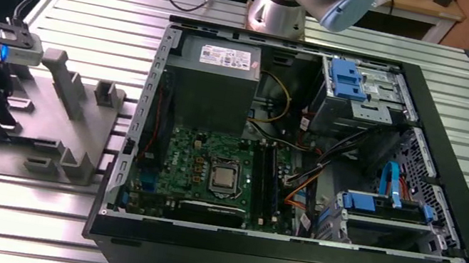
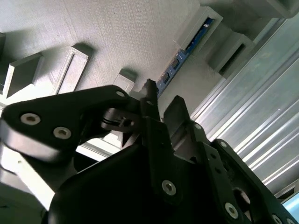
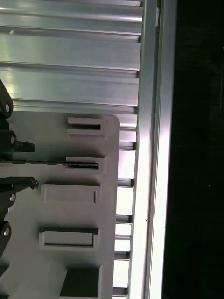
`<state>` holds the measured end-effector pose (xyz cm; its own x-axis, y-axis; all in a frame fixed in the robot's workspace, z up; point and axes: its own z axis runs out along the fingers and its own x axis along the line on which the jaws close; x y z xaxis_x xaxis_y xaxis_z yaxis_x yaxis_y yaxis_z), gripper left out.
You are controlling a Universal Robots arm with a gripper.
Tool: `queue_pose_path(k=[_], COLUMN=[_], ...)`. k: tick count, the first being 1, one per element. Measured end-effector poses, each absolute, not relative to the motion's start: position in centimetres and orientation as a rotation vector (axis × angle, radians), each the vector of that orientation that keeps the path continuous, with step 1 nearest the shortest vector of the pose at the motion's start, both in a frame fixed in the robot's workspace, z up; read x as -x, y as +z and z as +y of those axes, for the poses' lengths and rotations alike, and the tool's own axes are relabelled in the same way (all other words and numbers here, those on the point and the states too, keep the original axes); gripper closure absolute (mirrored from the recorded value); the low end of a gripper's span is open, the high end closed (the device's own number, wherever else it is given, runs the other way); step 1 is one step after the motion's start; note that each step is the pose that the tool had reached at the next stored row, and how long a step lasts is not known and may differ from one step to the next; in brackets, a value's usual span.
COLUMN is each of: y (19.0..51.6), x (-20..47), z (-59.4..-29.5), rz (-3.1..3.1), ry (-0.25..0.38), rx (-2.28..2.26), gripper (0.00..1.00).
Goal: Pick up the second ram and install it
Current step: 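Pick up the second ram and move it above second insertion slot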
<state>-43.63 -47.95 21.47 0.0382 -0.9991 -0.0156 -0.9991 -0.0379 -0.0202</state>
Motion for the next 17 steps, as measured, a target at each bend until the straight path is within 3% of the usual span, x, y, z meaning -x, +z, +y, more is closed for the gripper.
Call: queue_pose_path(k=[1, 17], y=[21.5, 19.9], x=[43.6, 43.6], z=[-47.9, -48.0], rz=[2.161, 2.161], ry=[-0.004, -0.005], rx=[2.245, 2.245], gripper=[0.65, 0.65])
